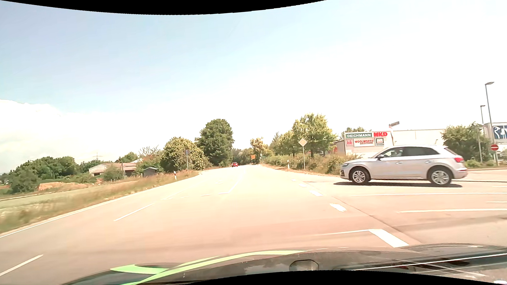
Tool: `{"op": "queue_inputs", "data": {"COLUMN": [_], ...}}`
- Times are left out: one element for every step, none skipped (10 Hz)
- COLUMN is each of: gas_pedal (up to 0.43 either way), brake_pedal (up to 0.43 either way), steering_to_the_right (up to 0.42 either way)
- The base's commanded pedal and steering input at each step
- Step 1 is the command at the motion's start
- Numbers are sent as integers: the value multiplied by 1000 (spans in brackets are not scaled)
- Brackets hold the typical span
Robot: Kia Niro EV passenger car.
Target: Follow the waypoints while adhering to traffic rules and regulations
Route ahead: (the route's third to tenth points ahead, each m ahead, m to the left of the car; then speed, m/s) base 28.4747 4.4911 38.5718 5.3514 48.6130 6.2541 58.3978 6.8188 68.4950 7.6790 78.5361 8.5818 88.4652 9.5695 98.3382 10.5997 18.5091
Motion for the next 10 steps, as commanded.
{"op": "queue_inputs", "data": {"gas_pedal": [189, 197, 209, 220, 220, 220, 228, 228, 228, 228], "brake_pedal": [0, 0, 0, 0, 0, 0, 0, 0, 0, 0], "steering_to_the_right": [-16, -19, -22, -23, -23, -21, -21, -19, -19, -19]}}
